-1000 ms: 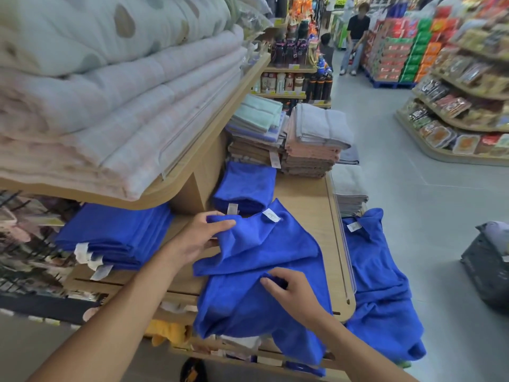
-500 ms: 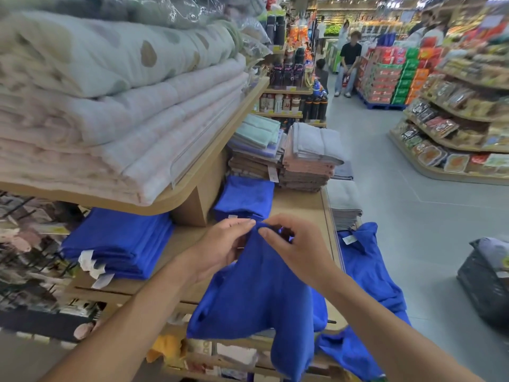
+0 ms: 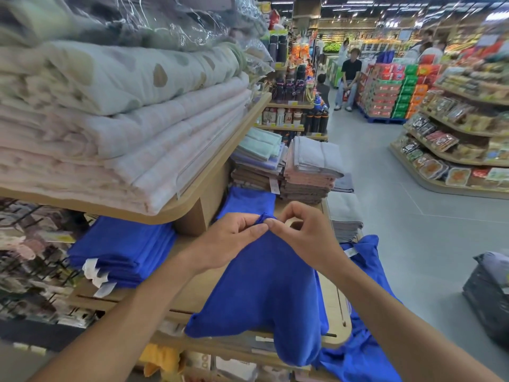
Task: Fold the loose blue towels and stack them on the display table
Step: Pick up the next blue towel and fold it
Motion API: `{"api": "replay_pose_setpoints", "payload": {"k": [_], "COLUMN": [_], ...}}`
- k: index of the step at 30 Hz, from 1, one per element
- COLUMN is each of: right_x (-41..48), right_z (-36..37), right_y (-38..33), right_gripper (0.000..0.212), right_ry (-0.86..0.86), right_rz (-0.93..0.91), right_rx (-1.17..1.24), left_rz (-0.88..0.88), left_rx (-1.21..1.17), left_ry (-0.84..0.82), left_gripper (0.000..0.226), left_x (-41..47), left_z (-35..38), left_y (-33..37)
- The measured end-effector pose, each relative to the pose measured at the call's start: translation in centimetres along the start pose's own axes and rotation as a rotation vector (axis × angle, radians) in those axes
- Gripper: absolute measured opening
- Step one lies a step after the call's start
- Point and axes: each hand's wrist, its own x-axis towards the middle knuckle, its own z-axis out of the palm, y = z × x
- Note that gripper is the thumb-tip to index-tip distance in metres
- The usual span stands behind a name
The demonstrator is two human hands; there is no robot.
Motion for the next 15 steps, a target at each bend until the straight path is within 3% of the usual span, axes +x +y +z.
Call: {"api": "replay_pose_setpoints", "payload": {"k": [9, 15], "right_x": [5.1, 8.7], "right_z": [-4.5, -7.8], "right_y": [-5.3, -9.2], "right_gripper": [0.018, 0.013], "right_ry": [-0.226, -0.259], "right_rz": [-0.091, -0.208], "right_rx": [0.193, 0.074], "left_rz": [0.145, 0.282], "left_rx": [0.232, 0.39], "left_ry": [0.213, 0.314], "left_gripper": [0.037, 0.037], "left_x": [3.6, 5.7], "left_z": [-3.6, -6.2], "left_y": [7.1, 13.2]}}
